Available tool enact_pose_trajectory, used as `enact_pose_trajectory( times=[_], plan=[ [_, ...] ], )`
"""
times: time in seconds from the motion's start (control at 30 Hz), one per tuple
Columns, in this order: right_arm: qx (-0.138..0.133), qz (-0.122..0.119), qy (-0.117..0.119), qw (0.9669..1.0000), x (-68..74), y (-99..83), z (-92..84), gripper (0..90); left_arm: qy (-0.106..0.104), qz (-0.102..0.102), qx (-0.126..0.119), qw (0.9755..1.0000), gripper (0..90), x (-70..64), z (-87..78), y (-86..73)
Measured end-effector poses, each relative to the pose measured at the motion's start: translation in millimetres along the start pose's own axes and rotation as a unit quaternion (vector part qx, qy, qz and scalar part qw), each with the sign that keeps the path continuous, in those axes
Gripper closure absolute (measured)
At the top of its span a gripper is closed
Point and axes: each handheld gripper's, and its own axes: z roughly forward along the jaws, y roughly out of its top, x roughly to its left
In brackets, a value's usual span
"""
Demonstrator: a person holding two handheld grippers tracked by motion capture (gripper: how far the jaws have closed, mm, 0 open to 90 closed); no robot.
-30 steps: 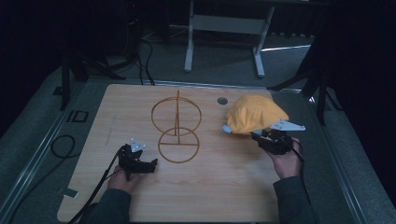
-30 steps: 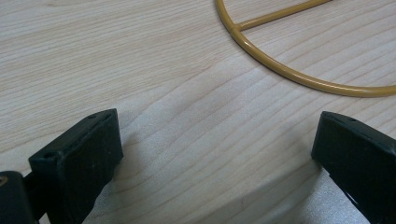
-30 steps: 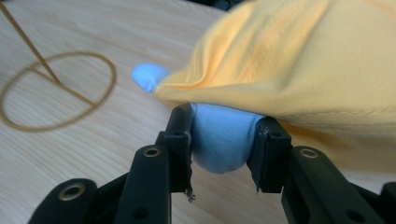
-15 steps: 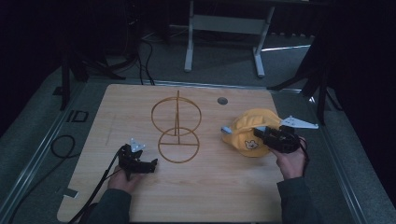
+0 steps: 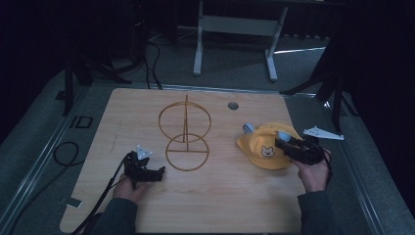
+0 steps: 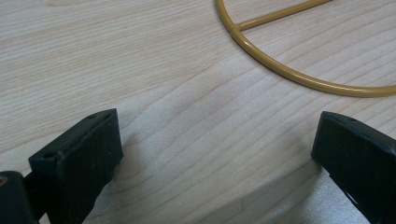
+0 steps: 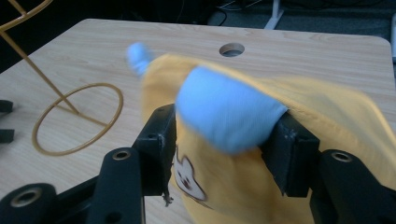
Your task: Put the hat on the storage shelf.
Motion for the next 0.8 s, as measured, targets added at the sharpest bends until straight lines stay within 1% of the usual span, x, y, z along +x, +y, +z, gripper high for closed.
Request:
enact_pose_trajectory(
  times=[0.03, 0.1, 0.17, 0.23, 0.27, 0.37, 0.4, 0.43, 0.47, 0.5, 0.53, 0.6, 0.63, 0.73, 0.8],
  plan=[
    [0.001, -0.002, 0.001, 1.0, -0.3, -0.6, -1.0, 46.3, 0.0, 0.0, 0.0, 1.0, 1.9, 0.0, 0.0, 0.0],
    [0.002, -0.006, -0.006, 1.0, -0.1, -2.1, -3.0, 45.9, 0.0, 0.0, 0.001, 1.0, 1.9, 0.0, -0.1, 0.0],
    [0.002, -0.007, -0.003, 1.0, 0.1, -2.6, -4.1, 45.7, 0.0, 0.0, 0.0, 1.0, 1.9, 0.0, -0.1, 0.0],
    [-0.002, -0.016, -0.006, 0.9998, 1.8, -3.5, -7.3, 45.1, 0.0, 0.0, 0.0, 1.0, 1.9, 0.0, 0.0, 0.0],
    [-0.003, -0.021, -0.002, 0.9998, 2.8, -3.3, -9.0, 44.8, 0.0, 0.0, 0.0, 1.0, 1.9, 0.0, -0.1, 0.0],
    [0.006, -0.039, -0.006, 0.9992, 5.9, 0.0, -12.6, 45.0, 0.0, 0.0, 0.001, 1.0, 1.9, 0.0, 0.0, 0.1],
    [0.011, -0.048, -0.012, 0.9987, 7.0, 1.6, -13.6, 45.4, 0.0, 0.0, 0.0, 1.0, 1.9, 0.0, 0.0, 0.1],
    [0.011, -0.048, -0.012, 0.9987, 7.0, 1.6, -13.6, 45.4, 0.0, 0.0, 0.0, 1.0, 1.9, 0.0, 0.0, 0.1],
    [0.02, -0.064, -0.021, 0.9975, 8.5, 5.0, -15.0, 50.5, 0.0, 0.0, 0.001, 1.0, 1.9, 0.0, 0.0, 0.1],
    [0.02, -0.064, -0.021, 0.9975, 8.5, 5.0, -15.0, 50.5, 0.0, 0.0, 0.001, 1.0, 1.9, 0.0, 0.0, 0.1],
    [0.026, -0.08, -0.034, 0.9959, 10.2, 8.1, -16.9, 56.4, 0.0, 0.0, 0.0, 1.0, 1.9, 0.0, 0.0, 0.1],
    [0.033, -0.09, -0.035, 0.9948, 10.6, 11.4, -17.7, 60.7, 0.0, 0.0, 0.0, 1.0, 1.9, 0.0, 0.0, 0.1],
    [0.037, -0.093, -0.035, 0.9944, 11.0, 12.6, -17.8, 61.3, 0.0, 0.0, 0.0, 1.0, 1.9, 0.0, 0.0, 0.1],
    [0.051, -0.112, -0.039, 0.9916, 11.9, 16.8, -16.6, 63.1, 0.0, 0.0, 0.0, 1.0, 1.9, 0.0, 0.0, 0.1],
    [0.063, -0.118, -0.041, 0.9901, 11.6, 18.8, -14.9, 63.6, 0.0, 0.0, 0.001, 1.0, 1.9, 0.0, -0.1, 0.2]
  ],
)
